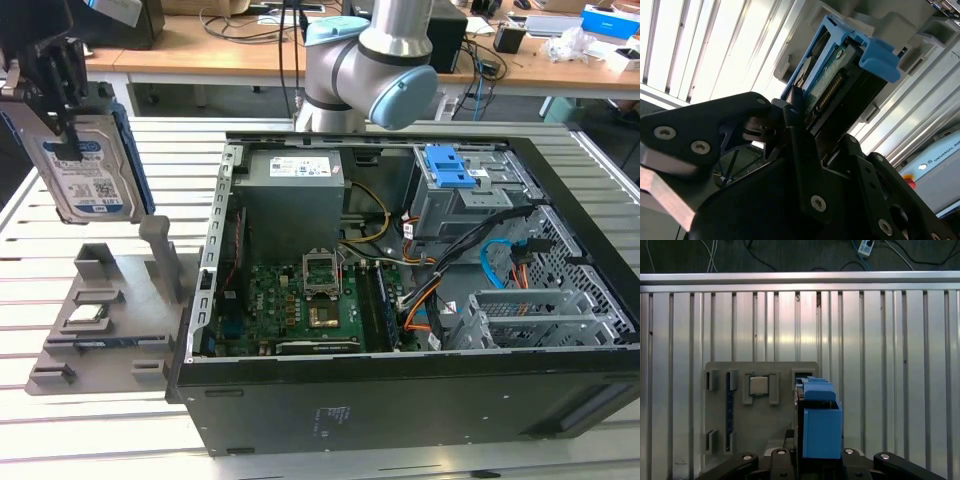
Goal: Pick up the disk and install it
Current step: 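Pick up the disk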
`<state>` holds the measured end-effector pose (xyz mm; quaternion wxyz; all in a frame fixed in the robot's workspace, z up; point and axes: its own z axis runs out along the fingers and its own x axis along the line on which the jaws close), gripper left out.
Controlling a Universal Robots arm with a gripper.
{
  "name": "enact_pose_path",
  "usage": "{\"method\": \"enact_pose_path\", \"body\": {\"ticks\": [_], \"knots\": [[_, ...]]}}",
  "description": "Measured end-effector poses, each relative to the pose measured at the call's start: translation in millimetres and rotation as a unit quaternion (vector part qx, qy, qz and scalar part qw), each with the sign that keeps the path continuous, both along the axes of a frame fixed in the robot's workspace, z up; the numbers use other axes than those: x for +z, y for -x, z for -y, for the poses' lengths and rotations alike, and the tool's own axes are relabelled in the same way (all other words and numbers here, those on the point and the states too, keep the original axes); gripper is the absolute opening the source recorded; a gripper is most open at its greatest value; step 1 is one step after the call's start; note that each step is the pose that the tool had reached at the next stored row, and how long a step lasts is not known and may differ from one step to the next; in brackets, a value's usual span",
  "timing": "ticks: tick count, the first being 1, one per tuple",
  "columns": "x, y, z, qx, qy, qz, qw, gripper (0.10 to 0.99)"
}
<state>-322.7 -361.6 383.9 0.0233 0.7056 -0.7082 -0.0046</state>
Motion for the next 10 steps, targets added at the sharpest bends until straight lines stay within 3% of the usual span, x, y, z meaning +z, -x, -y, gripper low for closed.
{"method": "enact_pose_path", "body": {"ticks": [10], "knots": [[12.5, -0.1, -0.3, 0.0, 0.0, 0.0, 1.0, 0.357]]}}
